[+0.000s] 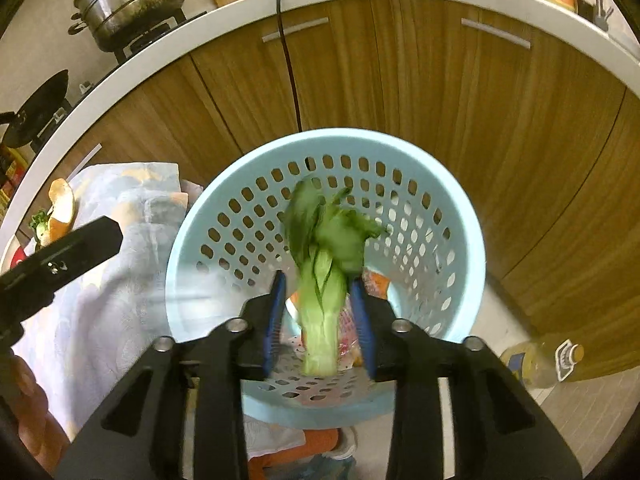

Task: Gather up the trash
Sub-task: 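Carry the carton and bok choy over the basket and open both tools, then move both tools back from the basket to the table, then grasp the red-and-white paper cup with the left tool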

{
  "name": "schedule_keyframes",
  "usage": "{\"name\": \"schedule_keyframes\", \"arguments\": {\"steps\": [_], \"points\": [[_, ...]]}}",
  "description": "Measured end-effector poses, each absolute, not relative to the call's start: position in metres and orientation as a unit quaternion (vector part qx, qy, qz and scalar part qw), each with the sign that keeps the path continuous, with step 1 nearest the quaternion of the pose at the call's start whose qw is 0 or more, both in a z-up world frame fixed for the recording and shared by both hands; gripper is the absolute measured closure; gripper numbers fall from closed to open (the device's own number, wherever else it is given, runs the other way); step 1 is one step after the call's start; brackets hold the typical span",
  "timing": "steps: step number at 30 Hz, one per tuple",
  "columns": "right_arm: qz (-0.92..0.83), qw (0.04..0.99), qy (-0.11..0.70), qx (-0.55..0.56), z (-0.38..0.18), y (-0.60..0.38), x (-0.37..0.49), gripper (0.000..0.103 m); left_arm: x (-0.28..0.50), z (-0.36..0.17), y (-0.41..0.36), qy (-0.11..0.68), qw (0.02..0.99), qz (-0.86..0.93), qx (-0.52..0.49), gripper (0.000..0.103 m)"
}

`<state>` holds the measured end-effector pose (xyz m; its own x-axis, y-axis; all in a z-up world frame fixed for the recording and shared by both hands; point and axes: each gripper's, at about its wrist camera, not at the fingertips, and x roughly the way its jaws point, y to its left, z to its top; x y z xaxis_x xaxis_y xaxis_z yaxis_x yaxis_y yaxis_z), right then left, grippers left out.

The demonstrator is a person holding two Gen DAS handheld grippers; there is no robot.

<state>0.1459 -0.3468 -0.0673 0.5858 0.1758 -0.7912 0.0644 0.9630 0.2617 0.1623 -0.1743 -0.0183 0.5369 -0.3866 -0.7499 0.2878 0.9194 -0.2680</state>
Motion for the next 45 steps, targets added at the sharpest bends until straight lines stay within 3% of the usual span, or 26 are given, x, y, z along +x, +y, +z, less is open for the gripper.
{"name": "schedule_keyframes", "arguments": {"steps": [1, 4, 22, 34, 45], "points": [[0.033, 0.881, 0.452, 0.136, -0.067, -0.348, 0.146, 0.058, 0.163, -0.02, -0.172, 0.443, 0.874, -0.192, -0.06, 0.042], [0.028, 0.886, 0.444, 0.13, -0.064, -0.348, 0.143, 0.055, 0.161, -0.02, -0.166, 0.443, 0.874, -0.188, -0.067, 0.042], [0.108, 0.908, 0.393, 0.096, -0.01, -0.296, 0.11, 0.054, 0.119, 0.028, -0.116, 0.388, 0.899, -0.18, -0.097, 0.042], [0.191, 0.917, 0.349, 0.038, 0.035, -0.203, 0.091, 0.052, 0.068, 0.072, -0.005, 0.312, 0.941, -0.055, -0.121, 0.042], [0.222, 0.91, 0.351, -0.015, 0.031, -0.126, 0.101, 0.052, 0.035, 0.074, 0.119, 0.264, 0.945, 0.083, -0.172, 0.042]]}}
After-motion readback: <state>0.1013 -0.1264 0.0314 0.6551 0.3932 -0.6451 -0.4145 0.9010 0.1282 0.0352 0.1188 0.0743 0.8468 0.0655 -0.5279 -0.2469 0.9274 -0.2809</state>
